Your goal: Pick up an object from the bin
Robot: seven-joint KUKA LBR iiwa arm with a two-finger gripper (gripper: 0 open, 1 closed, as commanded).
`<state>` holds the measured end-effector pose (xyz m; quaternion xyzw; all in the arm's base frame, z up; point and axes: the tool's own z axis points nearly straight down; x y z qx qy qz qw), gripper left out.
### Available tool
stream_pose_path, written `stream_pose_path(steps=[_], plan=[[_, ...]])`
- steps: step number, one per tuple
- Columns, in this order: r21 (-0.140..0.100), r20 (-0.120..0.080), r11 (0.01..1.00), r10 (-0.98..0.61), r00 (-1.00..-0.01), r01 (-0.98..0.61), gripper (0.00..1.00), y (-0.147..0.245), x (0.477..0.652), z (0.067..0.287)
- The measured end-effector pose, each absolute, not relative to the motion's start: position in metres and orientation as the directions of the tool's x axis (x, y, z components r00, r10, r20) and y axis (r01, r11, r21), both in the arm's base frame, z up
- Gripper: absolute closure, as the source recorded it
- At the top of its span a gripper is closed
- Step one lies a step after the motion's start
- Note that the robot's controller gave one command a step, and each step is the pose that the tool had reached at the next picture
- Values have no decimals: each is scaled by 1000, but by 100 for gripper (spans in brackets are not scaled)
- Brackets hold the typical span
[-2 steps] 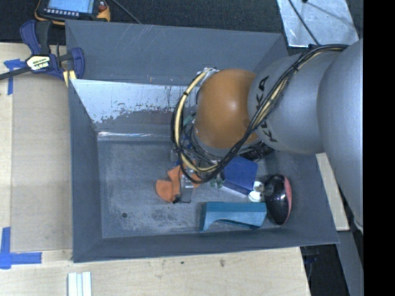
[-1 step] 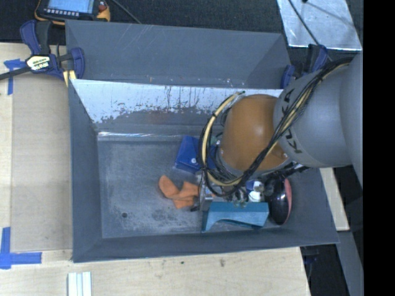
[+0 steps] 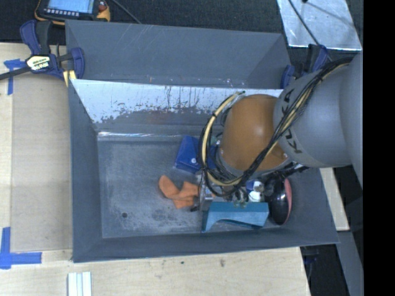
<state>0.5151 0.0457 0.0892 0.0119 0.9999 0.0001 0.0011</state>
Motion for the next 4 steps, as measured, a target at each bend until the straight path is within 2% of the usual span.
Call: stream_pose_path(steps=[1,2,3,4], plan=[[0,-2,1000,15,-1000,15,100,71,506,118],[2,-4,1000,-3,-1000,-3,100,34,517,132],[-3,-2,1000,11,-1000,11,100,60,515,118],[1,5,1000,3,-1000,3,100,70,516,169]])
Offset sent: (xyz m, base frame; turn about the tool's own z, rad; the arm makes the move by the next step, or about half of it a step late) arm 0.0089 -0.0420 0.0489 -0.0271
